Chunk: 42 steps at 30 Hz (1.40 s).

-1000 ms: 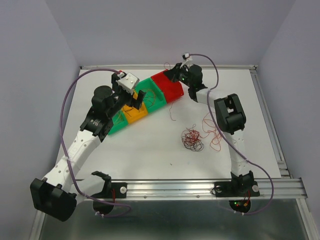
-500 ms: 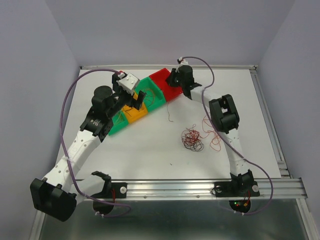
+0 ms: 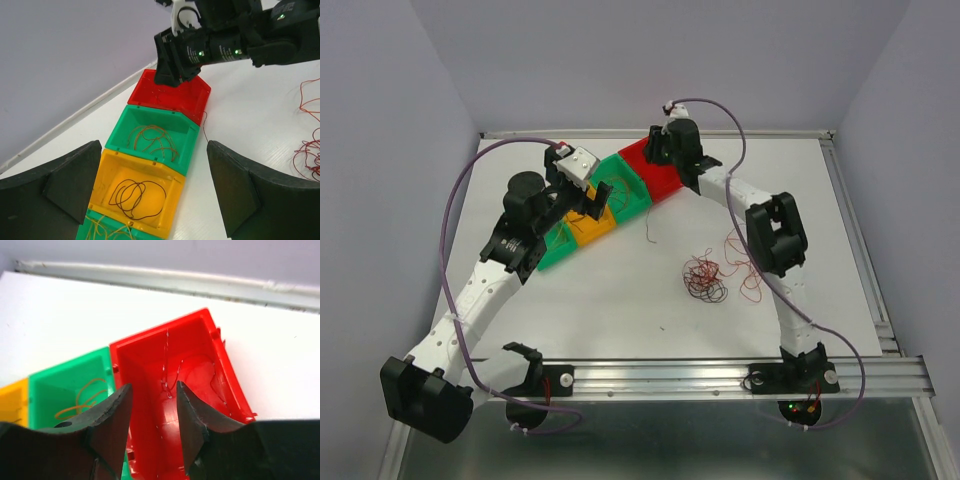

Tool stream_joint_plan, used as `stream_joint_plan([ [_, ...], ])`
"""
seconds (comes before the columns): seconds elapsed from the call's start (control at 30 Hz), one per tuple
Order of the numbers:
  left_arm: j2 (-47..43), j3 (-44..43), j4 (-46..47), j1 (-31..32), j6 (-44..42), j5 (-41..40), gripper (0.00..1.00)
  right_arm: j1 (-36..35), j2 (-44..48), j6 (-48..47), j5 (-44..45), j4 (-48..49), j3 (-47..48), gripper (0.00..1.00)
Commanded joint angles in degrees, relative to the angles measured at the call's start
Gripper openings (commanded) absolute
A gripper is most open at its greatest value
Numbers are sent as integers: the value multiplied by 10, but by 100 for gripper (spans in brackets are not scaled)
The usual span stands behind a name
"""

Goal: Untangle the cables

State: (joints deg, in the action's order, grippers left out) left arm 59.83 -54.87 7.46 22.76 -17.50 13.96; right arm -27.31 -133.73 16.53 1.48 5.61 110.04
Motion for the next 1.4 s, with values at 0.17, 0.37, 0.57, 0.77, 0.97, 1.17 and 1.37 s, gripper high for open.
stream_joint_plan([
  [0.17,-4,2,21,-2,-3,14,99,-12,126,-26,35,-29,-79,56],
  [0.37,-4,2,20,-2,-6,16,99,-49,174,-31,50,-80,-162,73],
  [0.57,-3,3,19,-2,-7,21,99,-79,185,-2,71,-77,-257,64],
  [0.77,-6,6,18,-2,-8,25,99,-100,163,17,66,-42,-297,58],
  [0.97,-5,6,18,-2,-10,23,99,-101,155,25,81,-15,-310,45],
  [1.17,-2,6,18,-3,-11,22,99,-101,146,23,80,-12,-309,43],
  [1.37,-1,6,19,-2,-13,23,99,-101,131,27,93,1,-302,30],
])
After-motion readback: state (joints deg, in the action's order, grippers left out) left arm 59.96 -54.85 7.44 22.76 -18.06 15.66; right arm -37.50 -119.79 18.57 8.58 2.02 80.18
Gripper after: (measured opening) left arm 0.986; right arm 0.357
